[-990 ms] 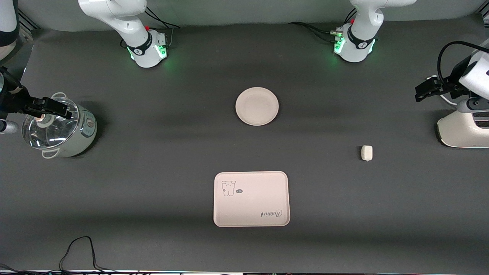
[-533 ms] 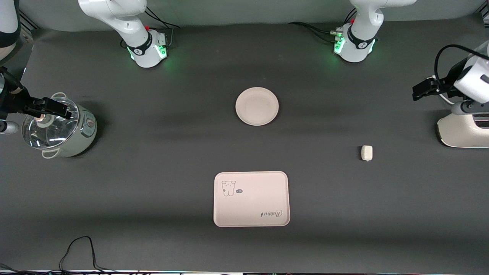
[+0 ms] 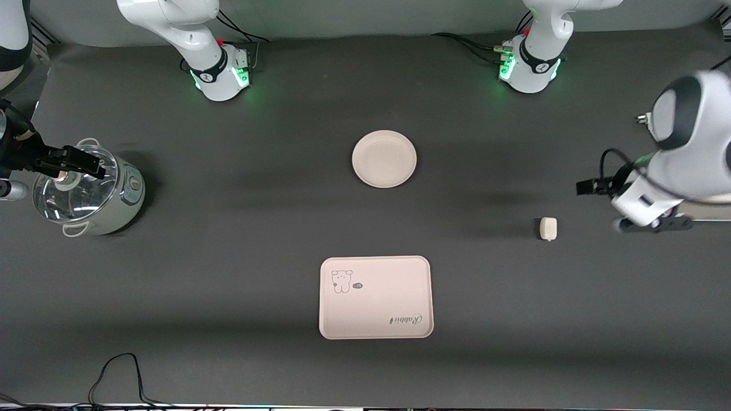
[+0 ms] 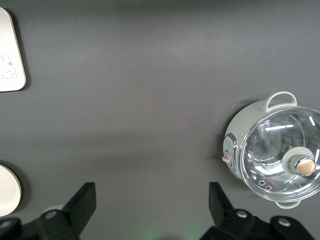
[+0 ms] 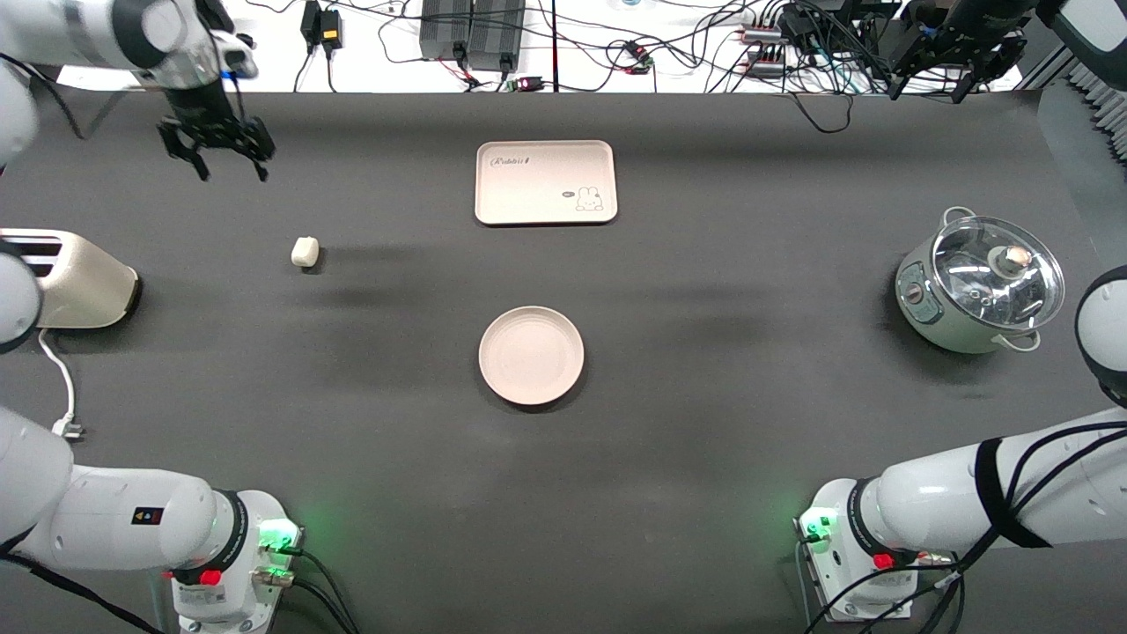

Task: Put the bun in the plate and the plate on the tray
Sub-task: 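Reach the left gripper down to the white bun and grasp it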

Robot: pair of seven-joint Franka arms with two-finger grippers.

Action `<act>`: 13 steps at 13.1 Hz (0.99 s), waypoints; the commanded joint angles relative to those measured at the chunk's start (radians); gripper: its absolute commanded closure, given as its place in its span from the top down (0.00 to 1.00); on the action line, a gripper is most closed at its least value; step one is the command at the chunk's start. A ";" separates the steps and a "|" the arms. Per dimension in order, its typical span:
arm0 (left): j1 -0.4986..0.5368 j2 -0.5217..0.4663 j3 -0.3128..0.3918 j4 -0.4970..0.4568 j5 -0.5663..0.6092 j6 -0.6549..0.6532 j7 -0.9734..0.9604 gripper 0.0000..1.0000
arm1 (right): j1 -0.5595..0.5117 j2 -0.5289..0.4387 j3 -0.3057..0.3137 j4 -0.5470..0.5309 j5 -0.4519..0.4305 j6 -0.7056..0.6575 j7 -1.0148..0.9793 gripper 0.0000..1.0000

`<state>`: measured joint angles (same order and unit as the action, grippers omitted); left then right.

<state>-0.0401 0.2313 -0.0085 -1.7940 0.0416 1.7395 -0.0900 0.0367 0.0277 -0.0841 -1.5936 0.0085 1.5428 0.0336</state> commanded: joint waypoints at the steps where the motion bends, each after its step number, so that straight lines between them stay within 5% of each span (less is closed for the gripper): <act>1: -0.027 0.118 0.005 0.016 0.018 0.095 0.010 1.00 | 0.012 -0.005 -0.009 0.000 -0.024 0.008 -0.023 1.00; 9: -0.026 0.273 0.005 -0.134 0.018 0.449 0.001 1.00 | 0.014 -0.012 -0.009 -0.008 -0.022 0.008 -0.021 1.00; 13: -0.029 0.280 0.005 -0.159 0.015 0.465 -0.023 0.98 | 0.014 -0.014 -0.009 -0.009 -0.021 0.008 -0.021 1.00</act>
<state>-0.0605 0.5335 -0.0084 -1.9252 0.0486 2.1868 -0.0927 0.0369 0.0278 -0.0842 -1.5944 0.0077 1.5456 0.0315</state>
